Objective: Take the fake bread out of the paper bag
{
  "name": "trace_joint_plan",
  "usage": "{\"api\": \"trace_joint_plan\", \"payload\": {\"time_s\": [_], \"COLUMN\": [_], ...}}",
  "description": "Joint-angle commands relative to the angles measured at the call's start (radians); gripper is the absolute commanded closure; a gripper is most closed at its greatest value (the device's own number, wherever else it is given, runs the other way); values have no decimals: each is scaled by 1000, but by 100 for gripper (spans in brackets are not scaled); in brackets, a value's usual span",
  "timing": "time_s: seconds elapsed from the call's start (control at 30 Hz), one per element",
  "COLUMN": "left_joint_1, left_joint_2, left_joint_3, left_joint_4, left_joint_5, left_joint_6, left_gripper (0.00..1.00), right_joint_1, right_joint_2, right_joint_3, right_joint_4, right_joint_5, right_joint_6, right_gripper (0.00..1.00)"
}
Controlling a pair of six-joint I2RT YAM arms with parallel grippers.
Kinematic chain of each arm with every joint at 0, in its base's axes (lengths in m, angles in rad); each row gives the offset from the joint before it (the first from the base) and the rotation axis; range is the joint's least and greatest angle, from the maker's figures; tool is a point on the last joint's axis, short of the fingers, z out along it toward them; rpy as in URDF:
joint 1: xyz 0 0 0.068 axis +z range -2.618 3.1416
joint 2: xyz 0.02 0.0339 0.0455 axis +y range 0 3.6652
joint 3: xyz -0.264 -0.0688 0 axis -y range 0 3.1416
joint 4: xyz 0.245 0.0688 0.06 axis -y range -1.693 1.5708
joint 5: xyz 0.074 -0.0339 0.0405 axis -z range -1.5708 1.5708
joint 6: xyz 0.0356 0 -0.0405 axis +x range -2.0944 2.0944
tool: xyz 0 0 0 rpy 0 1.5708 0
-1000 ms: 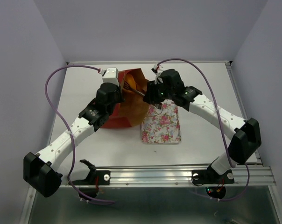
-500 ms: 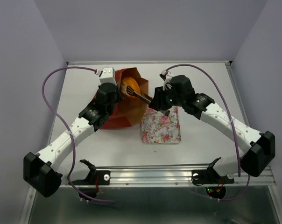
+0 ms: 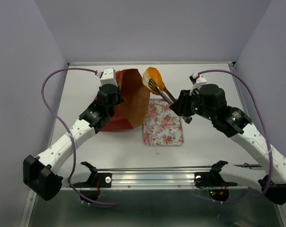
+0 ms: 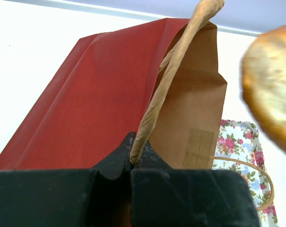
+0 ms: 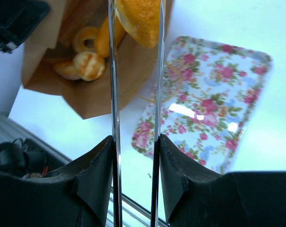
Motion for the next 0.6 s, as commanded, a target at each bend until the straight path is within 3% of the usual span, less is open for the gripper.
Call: {"api": "trace_joint_plan", "payload": {"time_s": [0.0,0.13,0.4,0.57], "left_joint_1": [-6,-6,-6,-6], "left_joint_2": [-44,-49,-62,-76], "left_joint_3": [9,21,27,24], "left_joint_4": [14,-3,-23,-25], "left_joint_5": [-37,-68,-90,-103], "left_joint_6": [4,27,27,31], "left_gripper": [100,100,100,100], "right_joint_1": [5,5,5,5], "right_joint_2": [-78,-106,-97,-97], "right_joint_3": [17,-18,-110,-239], "right_joint_4": [-98,-185,-193,-112], "right_joint_5": [241,350,233,148], "right_joint_6": [43,84,121,138], "right_gripper": [99,99,99,99]}}
